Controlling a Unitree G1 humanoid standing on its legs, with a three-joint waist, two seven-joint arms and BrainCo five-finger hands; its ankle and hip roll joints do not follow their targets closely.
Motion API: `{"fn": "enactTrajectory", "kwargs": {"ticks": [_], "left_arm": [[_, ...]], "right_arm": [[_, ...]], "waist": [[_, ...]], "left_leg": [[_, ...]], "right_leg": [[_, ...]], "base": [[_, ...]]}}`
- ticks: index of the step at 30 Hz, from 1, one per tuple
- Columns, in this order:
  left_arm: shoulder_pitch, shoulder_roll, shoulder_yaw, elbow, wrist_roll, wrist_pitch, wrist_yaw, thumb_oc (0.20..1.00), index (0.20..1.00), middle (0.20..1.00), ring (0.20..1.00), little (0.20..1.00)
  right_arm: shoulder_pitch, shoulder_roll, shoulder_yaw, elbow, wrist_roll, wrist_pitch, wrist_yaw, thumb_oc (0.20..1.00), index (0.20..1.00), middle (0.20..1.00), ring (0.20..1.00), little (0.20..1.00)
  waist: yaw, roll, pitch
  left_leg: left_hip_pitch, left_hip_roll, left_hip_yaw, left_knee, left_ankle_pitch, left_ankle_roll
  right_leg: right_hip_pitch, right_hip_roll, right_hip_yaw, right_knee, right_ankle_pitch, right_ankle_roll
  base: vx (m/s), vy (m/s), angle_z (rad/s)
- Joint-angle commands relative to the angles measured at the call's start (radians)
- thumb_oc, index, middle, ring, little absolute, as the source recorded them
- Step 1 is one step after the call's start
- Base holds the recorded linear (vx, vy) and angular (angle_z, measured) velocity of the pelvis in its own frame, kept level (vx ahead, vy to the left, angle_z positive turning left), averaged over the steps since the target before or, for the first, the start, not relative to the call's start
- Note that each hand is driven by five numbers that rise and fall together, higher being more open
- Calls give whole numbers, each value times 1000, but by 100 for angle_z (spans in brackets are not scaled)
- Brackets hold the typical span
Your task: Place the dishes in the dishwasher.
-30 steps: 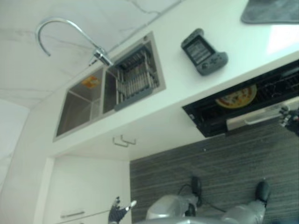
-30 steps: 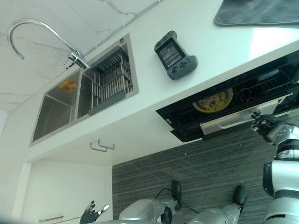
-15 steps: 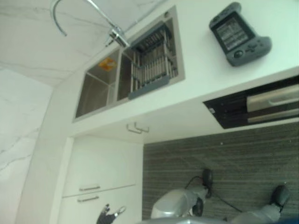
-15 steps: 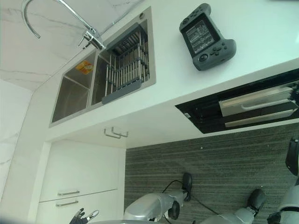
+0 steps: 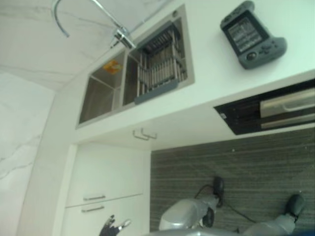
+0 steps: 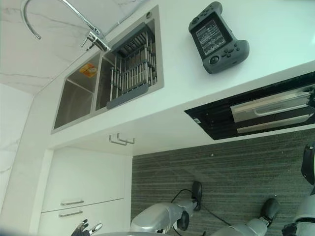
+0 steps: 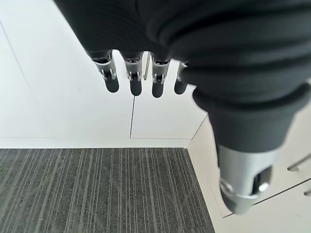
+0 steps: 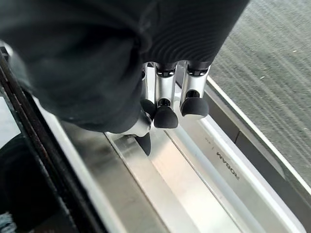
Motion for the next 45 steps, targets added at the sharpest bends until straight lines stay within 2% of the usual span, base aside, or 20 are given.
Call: {"fn": "enactTrajectory", "kwargs": {"ticks": [1, 3, 4, 5, 8, 10, 13, 17, 23, 24, 25, 27, 31, 32, 34, 36, 38, 41, 43, 45], "left_arm": [[-18, 105, 35, -6, -15, -37, 0, 1000, 1000, 1000, 1000, 1000], [-11, 104, 53, -21, -11, -64, -5, 1000, 1000, 1000, 1000, 1000], [-6, 99, 69, -44, -26, -69, -4, 1000, 1000, 1000, 1000, 1000], [-5, 98, 78, -57, -33, -78, -6, 1000, 1000, 1000, 1000, 1000], [-13, 106, 107, -129, -71, -105, -15, 1000, 1000, 1000, 1000, 1000], [-9, 114, 109, -169, -82, -128, -13, 1000, 1000, 1000, 1000, 1000], [-12, 111, 111, -212, -101, -175, 2, 1000, 1000, 1000, 1000, 1000], [-10, 129, 110, -299, -95, -219, 36, 1000, 1000, 1000, 1000, 1000], [-97, 164, 95, -348, -132, -164, 17, 1000, 1000, 1000, 1000, 1000], [-106, 163, 94, -349, -146, -156, 4, 1000, 1000, 1000, 1000, 1000], [-117, 160, 89, -344, -150, -115, -22, 1000, 1000, 1000, 1000, 1000], [-139, 144, 72, -314, -183, -104, -74, 1000, 1000, 1000, 1000, 1000], [-160, 136, 63, -289, -153, -60, -129, 1000, 1000, 1000, 1000, 1000], [-162, 141, 58, -291, -179, -54, -204, 1000, 1000, 1000, 1000, 1000], [-162, 141, 57, -293, -187, -53, -222, 1000, 1000, 1000, 1000, 1000], [-180, 138, 37, -292, -208, -29, -344, 1000, 1000, 1000, 1000, 1000], [-201, 126, 23, -267, -204, -6, -377, 1000, 1000, 1000, 1000, 1000], [-257, 108, 8, -206, -214, 16, -425, 1000, 1000, 1000, 1000, 1000], [-273, 100, 6, -179, -229, 26, -446, 1000, 1000, 1000, 1000, 1000], [-282, 103, 5, -150, -232, 19, -456, 1000, 1000, 1000, 1000, 1000]], "right_arm": [[-60, 72, -52, -359, 43, -289, 12, 200, 200, 200, 200, 200], [78, 102, -115, -508, 54, -304, -23, 200, 200, 200, 200, 200], [213, 155, -168, -666, 75, -295, -60, 567, 567, 567, 567, 567], [288, 189, -196, -755, 88, -291, -72, 1000, 1000, 1000, 1000, 1000], [551, 337, -240, -1084, 106, -285, -121, 1000, 1000, 1000, 1000, 1000], [650, 402, -244, -1183, 90, -290, -136, 1000, 1000, 1000, 1000, 1000], [762, 482, -239, -1253, 50, -318, -143, 1000, 1000, 1000, 1000, 1000], [907, 567, -245, -1258, 65, -370, -98, 1000, 1000, 1000, 1000, 1000], [1082, 670, -198, -1220, 14, -384, -48, 1000, 1000, 1000, 1000, 1000], [1096, 678, -190, -1213, 7, -386, -38, 1000, 1000, 1000, 1000, 1000], [1118, 692, -174, -1200, 1, -389, -28, 1000, 1000, 1000, 1000, 1000], [1155, 711, -131, -1150, -60, -396, -28, 1000, 1000, 1000, 1000, 1000], [1191, 732, -81, -1035, -112, -389, -4, 1000, 1000, 1000, 1000, 1000], [1202, 734, -70, -993, -131, -395, -2, 1000, 1000, 1000, 1000, 1000], [1203, 734, -69, -985, -139, -397, -3, 1000, 1000, 1000, 1000, 1000], [1213, 704, -68, -905, -196, -376, -19, 1000, 1000, 1000, 1000, 1000], [1206, 686, -78, -844, -168, -353, -6, 1000, 1000, 1000, 1000, 1000], [1193, 681, -94, -733, -162, -378, 9, 1000, 1000, 1000, 1000, 1000], [1196, 692, -106, -685, -167, -388, 14, 1000, 1000, 1000, 1000, 1000], [1199, 705, -110, -647, -177, -392, 20, 1000, 1000, 1000, 1000, 1000]], "waist": [[76, -52, 35], [54, -68, 46], [32, -82, 58], [21, -92, 65], [-25, -133, 92], [-41, -151, 100], [-60, -181, 105], [-73, -251, 96], [-135, -367, 12], [-139, -376, 1], [-144, -389, -16], [-152, -415, -56], [-149, -434, -92], [-143, -431, -97], [-143, -430, -97], [-140, -415, -86], [-153, -423, -81], [-175, -445, -78], [-185, -431, -93], [-190, -434, -107]], "left_leg": [[-36, 15, -1, 0, 46, -78], [-33, 25, 8, 0, 45, -77], [-27, 34, 17, 0, 42, -75], [-24, 38, 22, 0, 40, -73], [-18, 53, 39, 0, 31, -65], [-13, 61, 46, 0, 26, -61], [-7, 73, 53, 0, 17, -58], [9, 103, 69, 0, 6, -57], [79, 149, 116, 0, -17, -58], [87, 154, 119, 0, -19, -59], [100, 161, 122, 0, -20, -60], [131, 181, 123, 0, -24, -68], [178, 215, 110, 0, -21, -92], [184, 236, 105, 0, -7, -109], [184, 240, 104, 0, -3, -112], [181, 262, 142, 6, 32, -136], [179, 230, 191, 88, -8, -123], [186, 173, 244, 176, -96, -90], [253, 154, 240, 42, -71, -80], [278, 139, 229, 0, -74, -68]], "right_leg": [[-6, -14, 31, 123, -71, -20], [-10, -7, 39, 124, -65, -20], [-11, 0, 50, 122, -63, -22], [-11, 5, 56, 120, -61, -23], [-18, 23, 86, 107, -48, -27], [-16, 31, 97, 99, -42, -28], [-12, 45, 111, 86, -33, -31], [15, 71, 110, 62, -17, -31], [81, 128, 108, 34, -15, -29], [91, 135, 107, 31, -18, -30], [106, 147, 109, 26, -25, -31], [144, 177, 110, 17, -43, -43], [208, 220, 112, 1, -73, -72], [220, 234, 101, 1, -82, -81], [223, 237, 99, 1, -84, -83], [238, 247, 62, 1, -96, -85], [239, 233, 34, 1, -92, -95], [245, 203, -5, 1, -75, -88], [251, 211, -15, 1, -68, -72], [250, 210, -5, 1, -52, -56]], "base": [[-65, -43, -3], [-59, -37, -7], [-47, -39, -8], [-58, -50, -8], [-125, -95, -18], [-116, -72, -13], [-122, -96, -9], [-133, -180, -6], [-34, -184, -18], [25, -184, -28], [57, -192, -26], [48, -232, -12], [42, -235, -3], [9, -193, 5], [-35, -92, 9], [-146, -29, 18], [-178, 131, 50], [-85, 230, 51], [50, 333, 46], [61, 258, 24]]}}
